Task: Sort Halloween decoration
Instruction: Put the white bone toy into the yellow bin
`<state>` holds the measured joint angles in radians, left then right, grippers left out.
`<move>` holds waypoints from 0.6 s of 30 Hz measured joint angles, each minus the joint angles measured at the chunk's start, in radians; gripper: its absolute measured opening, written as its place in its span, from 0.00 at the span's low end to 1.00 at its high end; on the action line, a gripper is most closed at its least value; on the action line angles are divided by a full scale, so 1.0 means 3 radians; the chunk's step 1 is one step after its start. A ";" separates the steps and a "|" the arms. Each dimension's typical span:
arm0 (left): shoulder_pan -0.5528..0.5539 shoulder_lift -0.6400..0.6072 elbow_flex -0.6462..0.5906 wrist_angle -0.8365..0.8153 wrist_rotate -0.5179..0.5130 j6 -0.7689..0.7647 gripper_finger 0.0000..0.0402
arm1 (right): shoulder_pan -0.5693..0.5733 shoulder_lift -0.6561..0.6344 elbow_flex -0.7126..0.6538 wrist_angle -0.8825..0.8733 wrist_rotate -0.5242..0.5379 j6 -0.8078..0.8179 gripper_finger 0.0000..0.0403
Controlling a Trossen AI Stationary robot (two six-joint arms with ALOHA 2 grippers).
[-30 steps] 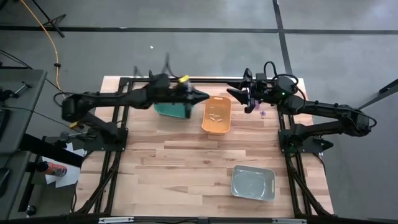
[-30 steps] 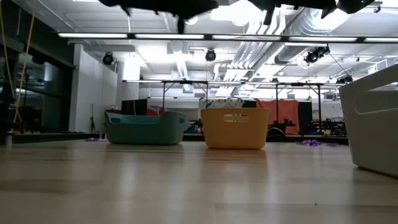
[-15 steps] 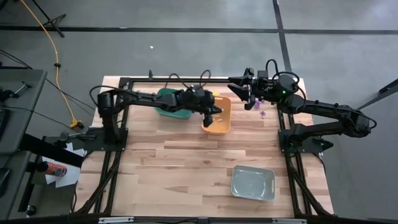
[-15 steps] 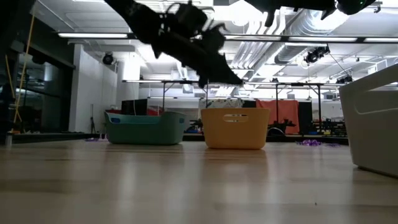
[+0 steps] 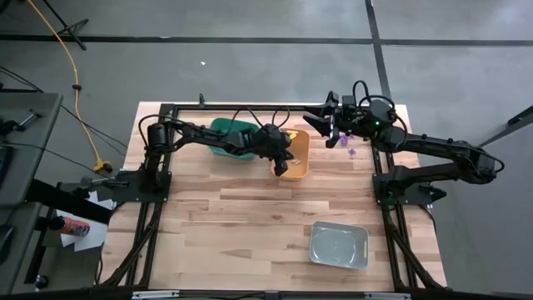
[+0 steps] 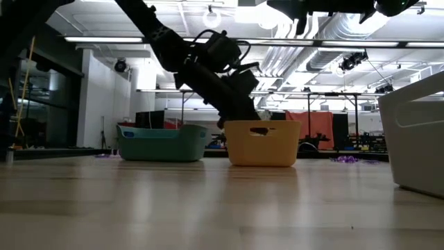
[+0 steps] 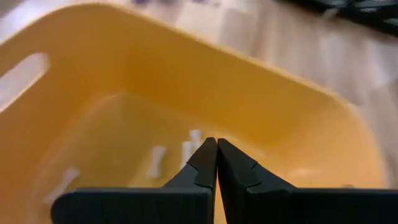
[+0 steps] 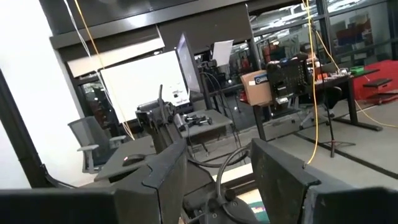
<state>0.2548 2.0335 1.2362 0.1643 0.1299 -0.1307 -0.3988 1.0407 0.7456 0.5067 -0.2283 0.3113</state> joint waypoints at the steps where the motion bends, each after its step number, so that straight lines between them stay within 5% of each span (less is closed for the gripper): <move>1: -0.0001 0.0000 0.0000 -0.0003 -0.0111 -0.0043 0.01 | 0.0000 0.0001 0.0000 -0.0006 0.0000 0.0008 0.43; 7: 0.0064 -0.0239 0.0000 -0.0357 -0.0356 -0.0130 0.11 | 0.0000 0.0000 0.0000 -0.0023 -0.0001 0.0008 0.43; 18: 0.0566 -0.1694 -0.0002 -0.1903 -0.1137 0.0217 0.34 | 0.0000 0.0000 0.0000 -0.0033 0.0259 0.0008 0.43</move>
<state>0.4244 1.5254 1.2355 -0.4067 -0.2110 -0.0656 -0.3988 1.0407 0.7456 0.4969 -0.1507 0.3138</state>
